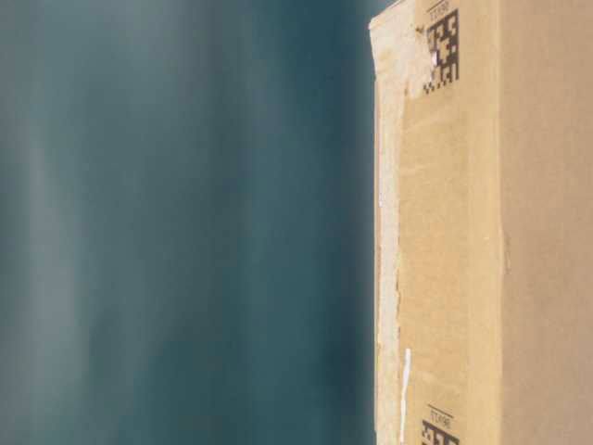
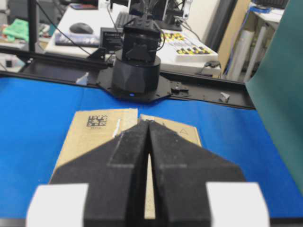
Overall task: Apply tape along the seams of the closed cardboard box to seal it securely.
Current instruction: 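Move the left gripper to the beige tape roll and pinch its free end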
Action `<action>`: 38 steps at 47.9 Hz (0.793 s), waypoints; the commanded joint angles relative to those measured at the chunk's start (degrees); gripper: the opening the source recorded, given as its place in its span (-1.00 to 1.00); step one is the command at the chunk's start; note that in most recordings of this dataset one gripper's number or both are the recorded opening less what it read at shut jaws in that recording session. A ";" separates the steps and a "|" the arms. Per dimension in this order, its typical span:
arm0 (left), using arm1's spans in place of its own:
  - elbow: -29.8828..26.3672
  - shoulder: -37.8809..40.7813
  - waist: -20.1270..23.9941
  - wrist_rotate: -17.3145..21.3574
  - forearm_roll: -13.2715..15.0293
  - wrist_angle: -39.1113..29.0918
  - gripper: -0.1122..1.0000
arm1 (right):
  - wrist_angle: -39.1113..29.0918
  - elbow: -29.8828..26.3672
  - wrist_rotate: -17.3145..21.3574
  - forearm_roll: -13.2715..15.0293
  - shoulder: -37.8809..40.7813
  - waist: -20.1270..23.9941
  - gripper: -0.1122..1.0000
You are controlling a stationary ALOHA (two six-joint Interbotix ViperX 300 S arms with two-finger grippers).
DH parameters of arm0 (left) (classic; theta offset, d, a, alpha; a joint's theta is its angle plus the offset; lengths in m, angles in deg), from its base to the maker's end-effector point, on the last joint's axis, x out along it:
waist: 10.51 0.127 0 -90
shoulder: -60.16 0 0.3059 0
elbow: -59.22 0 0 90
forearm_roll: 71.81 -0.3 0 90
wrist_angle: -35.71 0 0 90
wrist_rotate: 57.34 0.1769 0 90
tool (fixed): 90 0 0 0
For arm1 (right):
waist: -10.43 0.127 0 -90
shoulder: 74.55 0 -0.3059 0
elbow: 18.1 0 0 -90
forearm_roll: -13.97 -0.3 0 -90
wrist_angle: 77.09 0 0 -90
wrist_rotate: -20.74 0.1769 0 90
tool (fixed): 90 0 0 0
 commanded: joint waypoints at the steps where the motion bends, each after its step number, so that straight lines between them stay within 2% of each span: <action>1: -1.32 0.62 -1.93 1.14 0.26 -0.35 -0.80 | 0.35 -1.05 0.26 -0.09 0.70 -0.18 -0.80; 10: -1.23 1.05 -4.13 5.19 0.26 1.41 -0.80 | -3.08 -2.29 0.44 -1.14 0.97 -0.18 -0.80; 14: -1.23 1.76 -5.98 8.44 0.26 2.90 -0.80 | -3.25 -2.20 0.44 -1.41 0.97 -0.18 -0.80; 17: -1.14 2.99 -8.26 12.83 0.26 4.39 -0.80 | -3.16 -2.20 0.44 -1.41 0.97 -0.18 -0.80; 24: -1.05 6.86 -12.22 14.94 0.09 8.70 -0.79 | -2.55 -2.29 0.44 -1.41 1.05 -0.18 -0.80; 30: -1.67 11.69 -17.14 21.53 0.18 11.43 -0.78 | -2.20 -2.29 0.44 -1.49 1.14 -0.18 -0.80; 33: -2.29 14.50 -19.34 25.49 0.26 12.92 -0.64 | -2.20 -2.29 0.44 -1.49 1.32 -0.18 -0.80; 38: -4.04 19.86 -21.53 32.61 0.53 14.59 -0.21 | -1.58 -2.20 0.44 -1.49 1.67 -0.18 -0.80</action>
